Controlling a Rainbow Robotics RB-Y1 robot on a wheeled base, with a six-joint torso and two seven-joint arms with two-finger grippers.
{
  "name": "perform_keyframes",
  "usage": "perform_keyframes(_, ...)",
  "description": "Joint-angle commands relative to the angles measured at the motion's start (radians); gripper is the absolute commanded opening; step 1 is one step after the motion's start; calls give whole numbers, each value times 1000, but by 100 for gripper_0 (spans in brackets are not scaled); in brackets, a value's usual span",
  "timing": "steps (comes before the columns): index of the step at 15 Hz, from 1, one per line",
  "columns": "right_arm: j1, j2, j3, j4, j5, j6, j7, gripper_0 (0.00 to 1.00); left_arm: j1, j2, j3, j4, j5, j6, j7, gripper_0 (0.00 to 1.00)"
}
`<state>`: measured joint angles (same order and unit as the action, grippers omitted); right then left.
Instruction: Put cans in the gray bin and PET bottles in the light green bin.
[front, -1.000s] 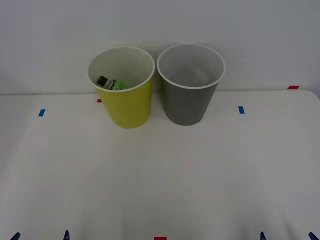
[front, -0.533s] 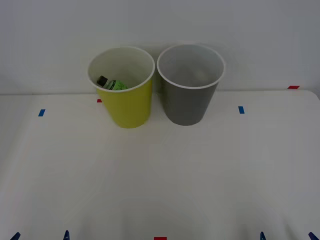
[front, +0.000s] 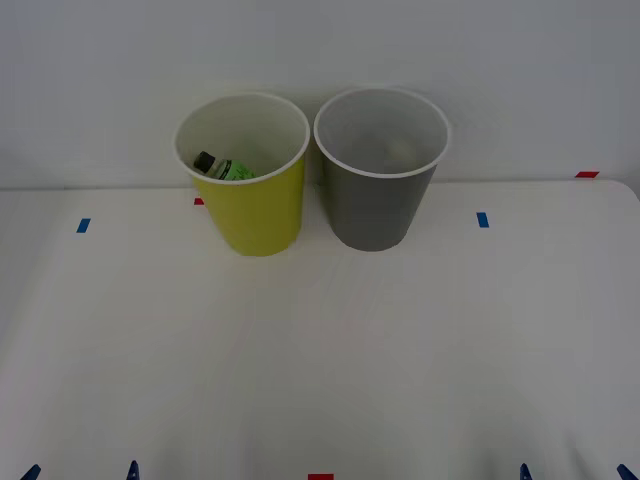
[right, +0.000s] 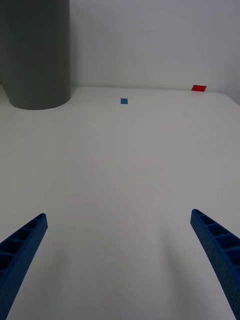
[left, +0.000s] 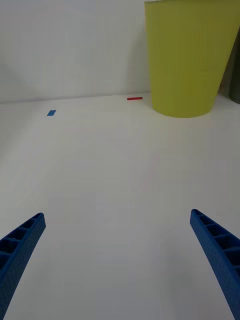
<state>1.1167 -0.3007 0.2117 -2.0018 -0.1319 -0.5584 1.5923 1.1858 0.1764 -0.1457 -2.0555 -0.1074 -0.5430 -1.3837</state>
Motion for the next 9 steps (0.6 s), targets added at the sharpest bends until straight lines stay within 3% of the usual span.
perform_keyframes(1, 0, 0, 0, 0, 0, 0, 0, 100, 0, 0, 0, 0, 0, 0, 0, 100)
perform_keyframes(9, 0, 0, 0, 0, 0, 0, 0, 100, 0, 0, 0, 0, 0, 0, 0, 100)
